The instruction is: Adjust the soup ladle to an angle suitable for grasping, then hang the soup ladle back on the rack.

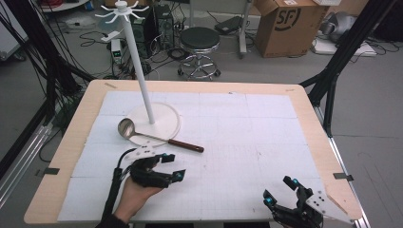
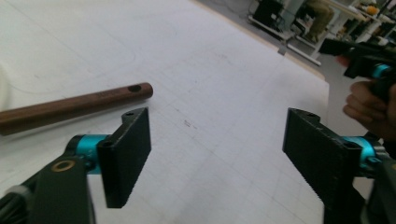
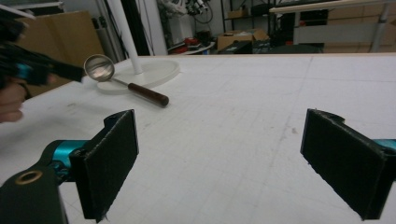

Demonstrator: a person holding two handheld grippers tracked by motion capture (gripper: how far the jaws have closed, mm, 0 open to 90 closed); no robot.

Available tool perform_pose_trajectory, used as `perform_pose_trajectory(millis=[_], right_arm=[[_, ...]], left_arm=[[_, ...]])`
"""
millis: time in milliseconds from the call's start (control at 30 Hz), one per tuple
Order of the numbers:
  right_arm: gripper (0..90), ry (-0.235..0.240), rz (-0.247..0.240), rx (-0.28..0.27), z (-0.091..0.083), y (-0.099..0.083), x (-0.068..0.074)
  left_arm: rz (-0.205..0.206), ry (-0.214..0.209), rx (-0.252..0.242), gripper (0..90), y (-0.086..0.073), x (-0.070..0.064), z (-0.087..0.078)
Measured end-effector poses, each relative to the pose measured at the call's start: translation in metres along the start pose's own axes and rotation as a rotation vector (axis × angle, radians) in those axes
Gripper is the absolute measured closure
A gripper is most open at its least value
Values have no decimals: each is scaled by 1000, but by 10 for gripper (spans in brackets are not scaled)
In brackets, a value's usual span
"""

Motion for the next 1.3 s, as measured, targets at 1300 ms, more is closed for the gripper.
perform_pose_trajectory(millis=[1300], right_arm=[[103, 38, 19, 8, 10, -3, -2]], left_arm=[[171, -72, 258, 304, 42, 83, 30]])
Point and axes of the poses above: each handheld gripper's, and its own axes: z roughly forward along the jaws, y roughly out of its top, x roughly to its left, the point moved 10 cm from there along z, roughly forward along the jaws, and after that the axes turned 6 degrees about -z, right-handed, at the moved point
